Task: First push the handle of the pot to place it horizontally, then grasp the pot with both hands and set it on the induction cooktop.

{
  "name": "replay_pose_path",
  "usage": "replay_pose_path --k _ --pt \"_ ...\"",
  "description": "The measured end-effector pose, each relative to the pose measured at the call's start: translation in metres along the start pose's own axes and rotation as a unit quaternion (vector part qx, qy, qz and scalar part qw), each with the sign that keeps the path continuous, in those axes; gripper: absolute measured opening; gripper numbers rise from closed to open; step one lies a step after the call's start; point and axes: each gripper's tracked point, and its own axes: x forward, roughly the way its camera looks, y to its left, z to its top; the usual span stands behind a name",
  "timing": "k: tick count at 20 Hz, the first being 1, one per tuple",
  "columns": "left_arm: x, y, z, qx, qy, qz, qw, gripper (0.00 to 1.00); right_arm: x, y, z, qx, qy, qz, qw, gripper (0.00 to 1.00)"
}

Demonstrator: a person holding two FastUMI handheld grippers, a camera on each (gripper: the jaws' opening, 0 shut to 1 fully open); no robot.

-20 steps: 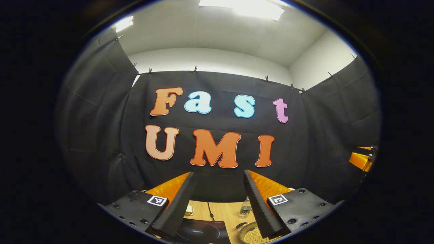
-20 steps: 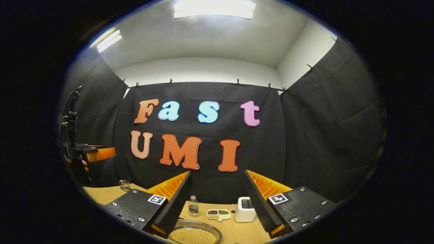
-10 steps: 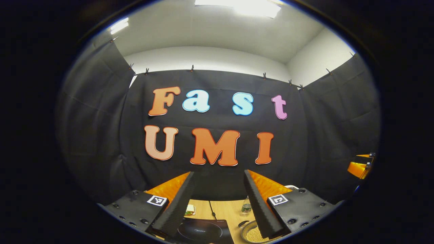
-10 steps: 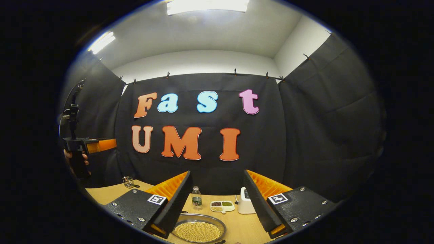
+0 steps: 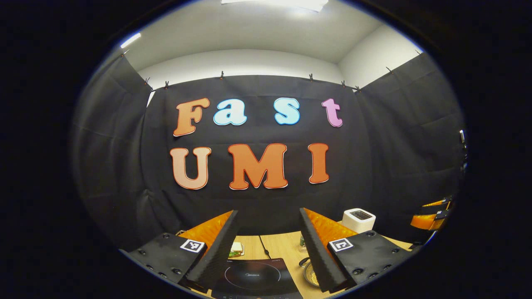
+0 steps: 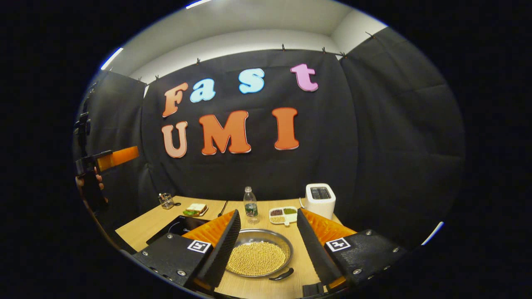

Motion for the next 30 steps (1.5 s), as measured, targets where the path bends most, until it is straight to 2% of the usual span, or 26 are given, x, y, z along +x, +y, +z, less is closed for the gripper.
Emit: replay_pose_path --k 3,5,6,8,10,11,12,13,14,16,19,20,22,24,27,30 --pt "0.004 0.005 -0.015 -0.002 0.013 0.001 1.0 0.93 0.003 0.005 -0.065 0.046 0.094 0.012 0.994 0.74" --pt "0.008 0.008 -0.024 -0.003 0.023 0.004 1.0 0.93 0.003 0.01 -0.1 0.074 0.143 0.018 0.987 0.62" --pt "0.009 0.01 -0.028 -0.002 0.027 0.006 1.0 0.93 0.002 0.011 -0.115 0.081 0.162 0.018 0.983 0.53" --pt "0.01 0.009 -0.033 -0.001 0.032 0.005 0.999 0.94 0.002 0.017 -0.139 0.093 0.189 0.021 0.977 0.41" --pt "0.01 0.007 -0.04 -0.003 0.036 -0.001 0.999 0.94 -0.003 0.022 -0.165 0.11 0.22 0.029 0.969 0.37" --pt "0.012 0.007 -0.043 -0.003 0.039 -0.001 0.999 0.94 -0.004 0.022 -0.177 0.118 0.234 0.03 0.965 0.3" --pt "0.013 0.008 -0.045 -0.002 0.04 0.0 0.999 0.94 -0.006 0.021 -0.186 0.124 0.246 0.026 0.961 0.32" --pt "0.014 0.01 -0.047 -0.002 0.042 0.002 0.999 0.94 -0.007 0.02 -0.193 0.128 0.253 0.021 0.959 0.29" --pt "0.016 0.011 -0.049 -0.003 0.044 0.003 0.999 0.94 -0.008 0.017 -0.198 0.132 0.256 0.017 0.957 0.22" --pt "0.017 0.012 -0.052 -0.006 0.049 0.002 0.999 0.94 -0.012 0.02 -0.205 0.141 0.266 0.017 0.953 0.13" --pt "0.02 0.014 -0.058 -0.007 0.054 0.003 0.999 0.94 -0.019 0.031 -0.221 0.183 0.297 0.035 0.936 0.07" --pt "0.021 0.015 -0.059 -0.007 0.054 0.003 0.999 0.94 -0.017 0.031 -0.228 0.188 0.305 0.03 0.933 0.06" --pt "0.023 0.017 -0.064 -0.011 0.058 0.002 0.998 0.95 -0.008 0.028 -0.248 0.183 0.324 0.01 0.928 0.06" --pt "0.028 0.02 -0.07 -0.013 0.063 0.004 0.998 0.95 -0.001 0.034 -0.255 0.187 0.34 0.006 0.922 0.06" --pt "0.032 0.026 -0.078 -0.011 0.073 0.009 0.997 0.94 0.011 0.036 -0.262 0.181 0.348 -0.002 0.92 0.06" --pt "0.036 0.031 -0.079 -0.005 0.077 0.014 0.997 0.94 0.024 0.039 -0.268 0.201 0.363 -0.007 0.91 0.02"
